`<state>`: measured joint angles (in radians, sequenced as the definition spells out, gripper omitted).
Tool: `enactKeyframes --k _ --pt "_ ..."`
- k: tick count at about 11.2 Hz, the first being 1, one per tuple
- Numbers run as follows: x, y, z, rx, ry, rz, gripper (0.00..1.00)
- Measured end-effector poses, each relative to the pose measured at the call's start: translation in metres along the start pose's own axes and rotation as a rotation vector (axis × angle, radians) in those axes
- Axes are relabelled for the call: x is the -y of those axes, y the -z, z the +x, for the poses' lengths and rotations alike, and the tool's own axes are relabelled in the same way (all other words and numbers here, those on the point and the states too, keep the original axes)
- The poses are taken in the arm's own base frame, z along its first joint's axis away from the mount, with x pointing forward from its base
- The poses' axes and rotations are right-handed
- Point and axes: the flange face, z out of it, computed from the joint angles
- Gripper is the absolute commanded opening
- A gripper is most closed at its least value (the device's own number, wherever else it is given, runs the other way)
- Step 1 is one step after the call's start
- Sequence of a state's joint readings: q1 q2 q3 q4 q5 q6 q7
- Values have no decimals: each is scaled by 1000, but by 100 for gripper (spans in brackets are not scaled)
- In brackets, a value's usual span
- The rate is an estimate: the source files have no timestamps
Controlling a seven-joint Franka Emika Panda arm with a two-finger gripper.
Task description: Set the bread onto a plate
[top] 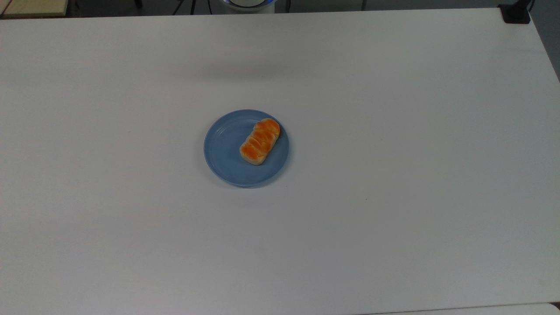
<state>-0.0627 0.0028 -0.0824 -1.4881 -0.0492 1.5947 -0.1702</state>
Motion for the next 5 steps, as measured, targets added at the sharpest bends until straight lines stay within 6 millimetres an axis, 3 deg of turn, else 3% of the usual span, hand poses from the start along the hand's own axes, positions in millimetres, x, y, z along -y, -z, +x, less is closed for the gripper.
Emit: enactKeyframes --k 2,5 --pt "13 1 2 -1 -32 2 100" --pt "10 0 4 -19 -42 -1 100"
